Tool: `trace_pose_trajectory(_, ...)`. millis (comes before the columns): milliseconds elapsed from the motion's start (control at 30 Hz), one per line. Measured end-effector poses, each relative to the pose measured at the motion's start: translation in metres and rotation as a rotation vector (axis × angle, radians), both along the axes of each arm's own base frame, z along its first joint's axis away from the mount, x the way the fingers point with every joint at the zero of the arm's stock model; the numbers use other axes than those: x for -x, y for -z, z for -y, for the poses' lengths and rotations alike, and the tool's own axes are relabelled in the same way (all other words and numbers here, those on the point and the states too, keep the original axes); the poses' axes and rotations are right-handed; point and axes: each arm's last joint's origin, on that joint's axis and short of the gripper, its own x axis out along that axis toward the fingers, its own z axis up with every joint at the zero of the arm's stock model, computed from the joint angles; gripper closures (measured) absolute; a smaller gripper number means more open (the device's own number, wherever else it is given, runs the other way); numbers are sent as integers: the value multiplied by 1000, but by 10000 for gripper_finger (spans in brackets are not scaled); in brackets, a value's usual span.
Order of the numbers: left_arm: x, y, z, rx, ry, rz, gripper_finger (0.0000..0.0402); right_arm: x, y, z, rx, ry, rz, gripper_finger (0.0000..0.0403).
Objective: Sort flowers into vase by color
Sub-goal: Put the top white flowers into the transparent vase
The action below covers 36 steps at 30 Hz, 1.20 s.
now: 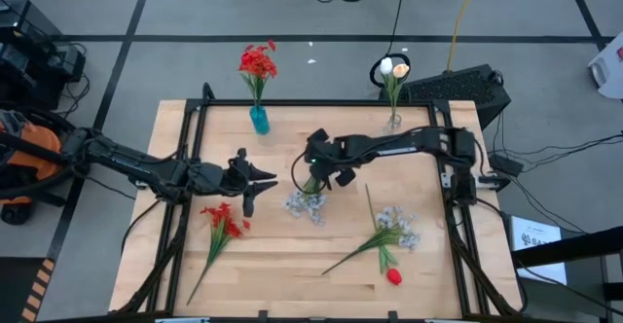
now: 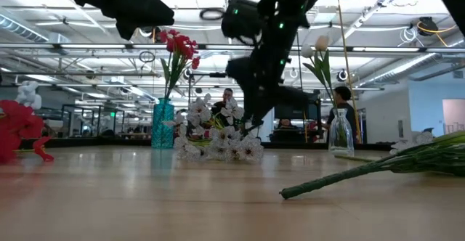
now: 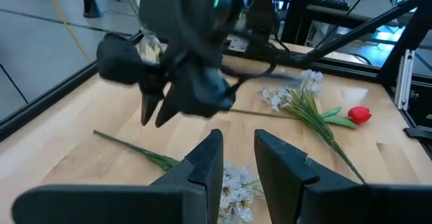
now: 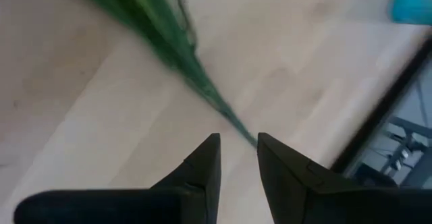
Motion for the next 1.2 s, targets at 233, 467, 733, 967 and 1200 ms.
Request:
trace_pose_trajectory(233,1,4,0,-9,0,-39,311,-5,23,0,-4,-106,-93,312)
trace_pose_trajectory(467,1,5,0,-13,0,-51,311,-10,28,-3,-94,-214,-66,312)
trace_pose_trajectory(733,1,5,0,-13,0,-51,311,-16,50,4,-95,-271,-98,334)
trace_pose_trajectory(967,1,5,0,-12,2,-50,311,-13,65,3,-189,-183,-147,391)
trace_pose_trajectory(1200,1,5,0,-11,6,-50,311,-4,42,0,-432,275,11,400)
